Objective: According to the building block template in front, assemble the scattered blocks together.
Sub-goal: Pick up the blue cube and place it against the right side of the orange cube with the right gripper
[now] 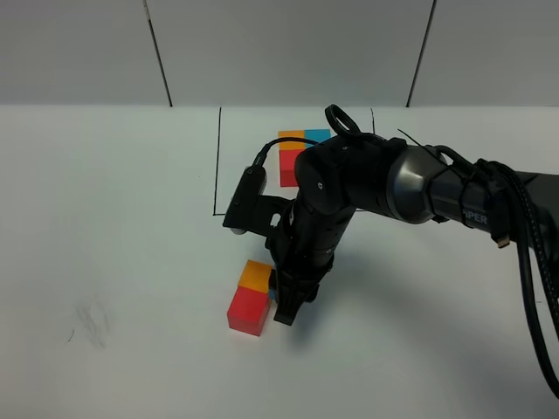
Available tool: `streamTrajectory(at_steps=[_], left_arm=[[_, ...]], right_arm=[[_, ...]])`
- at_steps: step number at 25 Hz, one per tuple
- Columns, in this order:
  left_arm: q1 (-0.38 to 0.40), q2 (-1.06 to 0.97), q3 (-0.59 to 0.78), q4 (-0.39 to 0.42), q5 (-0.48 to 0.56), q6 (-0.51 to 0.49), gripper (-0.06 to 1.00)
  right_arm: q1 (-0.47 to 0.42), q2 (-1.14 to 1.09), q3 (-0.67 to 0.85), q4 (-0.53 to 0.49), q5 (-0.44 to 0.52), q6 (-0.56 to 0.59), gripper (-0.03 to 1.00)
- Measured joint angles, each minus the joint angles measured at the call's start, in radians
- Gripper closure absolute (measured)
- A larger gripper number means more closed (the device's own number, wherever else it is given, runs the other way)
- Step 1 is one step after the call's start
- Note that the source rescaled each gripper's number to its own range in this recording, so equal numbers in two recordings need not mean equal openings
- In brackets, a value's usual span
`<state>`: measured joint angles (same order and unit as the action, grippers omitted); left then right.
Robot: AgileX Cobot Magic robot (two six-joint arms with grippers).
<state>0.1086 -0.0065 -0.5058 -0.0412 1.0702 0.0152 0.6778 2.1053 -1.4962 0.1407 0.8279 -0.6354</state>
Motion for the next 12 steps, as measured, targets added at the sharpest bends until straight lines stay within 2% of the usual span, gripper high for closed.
streamTrajectory(at_steps=[12], left_arm=[[0.000,0.000,0.000,0.000,0.000,0.000,0.94]], right_arm=[[0.005,0.033,0.000,0.006,-0.017,0.000,0.39]])
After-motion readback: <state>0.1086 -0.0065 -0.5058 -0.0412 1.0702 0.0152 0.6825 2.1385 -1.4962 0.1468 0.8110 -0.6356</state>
